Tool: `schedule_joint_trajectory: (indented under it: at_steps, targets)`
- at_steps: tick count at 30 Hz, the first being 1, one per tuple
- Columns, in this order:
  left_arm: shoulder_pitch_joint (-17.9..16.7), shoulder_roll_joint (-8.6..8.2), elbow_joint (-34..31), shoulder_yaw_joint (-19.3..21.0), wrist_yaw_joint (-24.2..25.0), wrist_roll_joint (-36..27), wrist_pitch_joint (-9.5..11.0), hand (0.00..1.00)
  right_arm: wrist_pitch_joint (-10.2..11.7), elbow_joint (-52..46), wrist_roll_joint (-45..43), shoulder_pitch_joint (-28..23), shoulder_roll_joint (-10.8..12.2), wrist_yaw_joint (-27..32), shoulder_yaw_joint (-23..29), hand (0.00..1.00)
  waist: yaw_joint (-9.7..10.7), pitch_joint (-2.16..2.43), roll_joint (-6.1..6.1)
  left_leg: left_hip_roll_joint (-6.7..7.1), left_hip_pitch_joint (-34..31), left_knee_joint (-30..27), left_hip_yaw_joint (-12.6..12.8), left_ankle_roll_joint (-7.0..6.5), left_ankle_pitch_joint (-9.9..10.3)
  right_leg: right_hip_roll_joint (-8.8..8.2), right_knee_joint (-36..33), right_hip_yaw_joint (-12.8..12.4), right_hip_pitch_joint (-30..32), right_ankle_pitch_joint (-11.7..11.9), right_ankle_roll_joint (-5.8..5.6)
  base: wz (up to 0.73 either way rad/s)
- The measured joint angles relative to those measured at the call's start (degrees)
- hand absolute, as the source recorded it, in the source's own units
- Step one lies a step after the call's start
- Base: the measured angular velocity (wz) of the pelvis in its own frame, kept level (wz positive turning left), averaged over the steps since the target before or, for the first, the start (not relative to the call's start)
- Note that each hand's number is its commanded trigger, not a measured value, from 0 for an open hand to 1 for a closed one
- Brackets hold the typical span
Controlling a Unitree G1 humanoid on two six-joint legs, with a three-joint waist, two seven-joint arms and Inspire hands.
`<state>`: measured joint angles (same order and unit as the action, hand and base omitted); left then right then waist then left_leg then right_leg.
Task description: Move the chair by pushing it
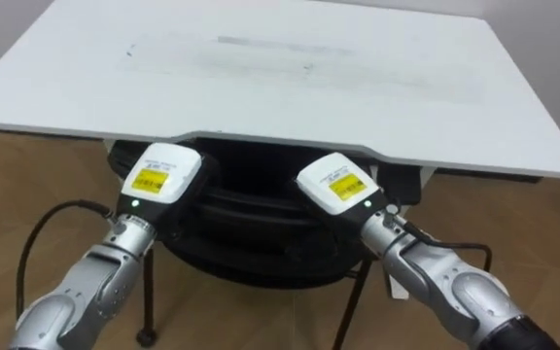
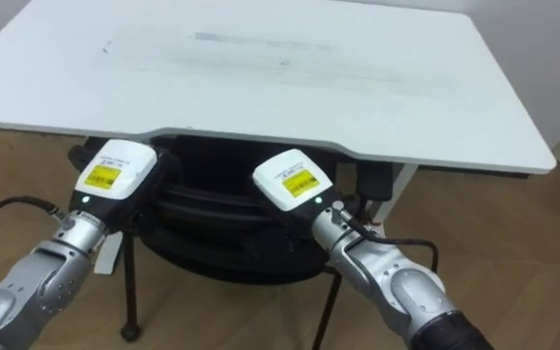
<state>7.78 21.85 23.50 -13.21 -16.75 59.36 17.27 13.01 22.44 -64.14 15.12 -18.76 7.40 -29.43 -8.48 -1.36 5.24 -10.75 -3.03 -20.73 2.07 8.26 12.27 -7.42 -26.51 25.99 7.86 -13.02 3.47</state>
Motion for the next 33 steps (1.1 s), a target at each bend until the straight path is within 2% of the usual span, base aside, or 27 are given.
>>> schedule_joint_trajectory:
  at_steps: [1, 2, 4, 5, 6, 8, 11, 16, 19, 22, 25, 26, 29, 33]
  targets:
    - [-0.04, -0.12, -0.03, -0.15, -0.02, 0.10, -0.16, 0.00, 0.06, 0.00, 0.04, -0.11, -0.21, -0.02, 0.00, 0.65, 0.22, 0.02, -0.04, -0.04, -0.08, -0.16, 0.17, -0.12, 0.06, -0.10, 0.07, 0.46, -0.24, -0.04, -0.07, 0.39]
    - [-0.06, -0.84, 0.01, -0.28, -0.05, 0.55, -0.45, 0.00, 0.07, 0.00, -0.14, -0.36, -0.39, -0.07, 0.18, 0.00, 0.55, 0.00, -0.15, -0.04, -0.12, -0.09, 0.02, -0.45, 0.04, -0.25, 0.57, 1.08, -0.80, 0.09, -0.27, 0.20]
    - [-0.14, -1.47, 0.02, -0.46, -0.20, 1.06, -1.07, 0.00, 0.12, -0.09, -0.23, -0.83, -0.87, -0.05, 0.51, 0.00, 0.94, 0.06, -0.29, 0.52, -0.13, 0.64, -0.58, -0.76, 0.06, -0.10, 0.98, 0.89, -1.02, 0.52, -0.91, 0.19]
    - [-0.35, -2.48, -0.04, -0.45, -0.19, 1.07, -1.73, 0.00, 0.18, -0.48, -0.23, -1.33, -1.10, -0.33, 1.02, 0.00, 1.07, 0.36, -0.52, 0.94, -0.10, 1.40, -0.85, -0.97, -0.28, -0.05, 1.68, 0.69, -1.09, 1.21, -1.47, 0.09]
    - [-0.82, -3.77, -0.10, -0.09, -0.30, 0.87, -2.58, 0.00, 0.15, -0.83, -0.43, -1.91, -0.91, -0.88, 1.75, 0.00, 0.73, 0.49, -0.58, 1.74, 0.80, 3.06, -1.08, -1.31, -0.93, 0.08, 2.45, -0.50, -1.23, 1.93, -1.61, -0.04]
    - [-1.60, -5.03, -0.39, 0.43, -0.38, -0.37, -3.75, 0.00, 0.15, -0.85, -0.36, -1.91, -0.85, -1.58, 1.87, 0.00, 0.17, 0.65, -0.96, 2.38, 2.73, 5.60, -0.95, -1.35, -1.76, 0.59, 4.13, -1.80, -1.84, 3.08, -1.79, -0.28]
    - [-2.36, -5.80, -0.72, 1.12, -0.57, -3.10, -4.00, 0.00, 0.13, -0.89, 1.22, -1.88, -0.76, -2.44, 2.28, 0.00, -0.31, 0.78, -0.96, 3.35, 4.48, 9.09, -1.04, -1.32, -3.26, 0.95, 5.95, -3.02, -2.02, 4.46, -1.90, -0.24]
    - [-2.72, -6.52, -0.93, 1.08, -0.06, -7.09, -4.04, 0.00, -0.24, -0.27, 3.91, -2.22, -0.78, -3.01, 3.13, 0.00, -0.49, 0.89, -1.32, 3.71, 5.72, 10.65, -1.34, -1.55, -3.61, 1.62, 8.14, -3.86, -3.00, 5.75, -2.10, -0.09]
    - [-3.06, -6.69, -1.85, 1.12, 1.17, -7.96, -4.81, 0.00, -0.62, -0.29, 5.82, -3.17, -0.71, -3.29, 4.83, 0.00, -0.35, 1.20, -2.17, 3.81, 5.53, 11.21, -1.37, -1.75, -3.75, 2.70, 10.06, -5.53, -3.07, 7.04, -2.30, -0.07]
    - [-3.63, -6.74, -3.03, 1.27, 2.18, -9.14, -5.90, 0.00, -0.61, -0.95, 5.87, -3.43, -0.68, -4.01, 6.04, 0.00, 0.52, 1.32, -2.86, 4.07, 5.34, 11.33, -1.37, -2.19, -4.01, 2.73, 10.83, -5.78, -3.07, 7.70, -2.42, -0.03]
    - [-3.61, -6.73, -3.15, 1.57, 2.41, -9.23, -6.50, 0.00, -0.59, -1.06, 6.04, -3.43, 0.12, -4.41, 6.85, 0.00, 1.10, 1.28, -3.02, 4.14, 5.35, 11.30, -1.37, -2.24, -4.04, 2.74, 11.21, -5.82, -3.25, 8.09, -2.40, 0.00]
    - [-3.61, -6.73, -3.14, 1.65, 2.50, -9.40, -6.92, 0.00, -0.60, -1.06, 6.73, -3.43, 0.65, -4.40, 7.25, 0.00, 1.52, 1.09, -3.44, 4.11, 5.52, 11.33, -1.37, -2.29, -4.07, 2.94, 12.10, -5.82, -3.76, 8.60, -2.43, 0.00]
    - [-3.60, -6.72, -3.14, 1.90, 2.74, -10.45, -7.70, 0.00, -0.52, -1.60, 8.45, -3.43, 1.28, -4.26, 9.21, 0.00, 2.42, 0.99, -4.14, 4.30, 5.47, 11.48, -0.83, -2.72, -4.34, 2.96, 12.95, -6.32, -3.76, 9.42, -2.60, -0.06]
    - [-3.58, -6.45, -3.24, 3.10, 2.81, -10.76, -8.24, 0.00, 0.32, -3.98, 10.39, -3.43, 1.27, -4.24, 11.49, 0.00, 3.67, 1.02, -4.13, 4.54, 4.89, 11.34, -0.56, -2.89, -4.40, 3.01, 12.84, -7.46, -2.95, 9.57, -2.77, -0.02]
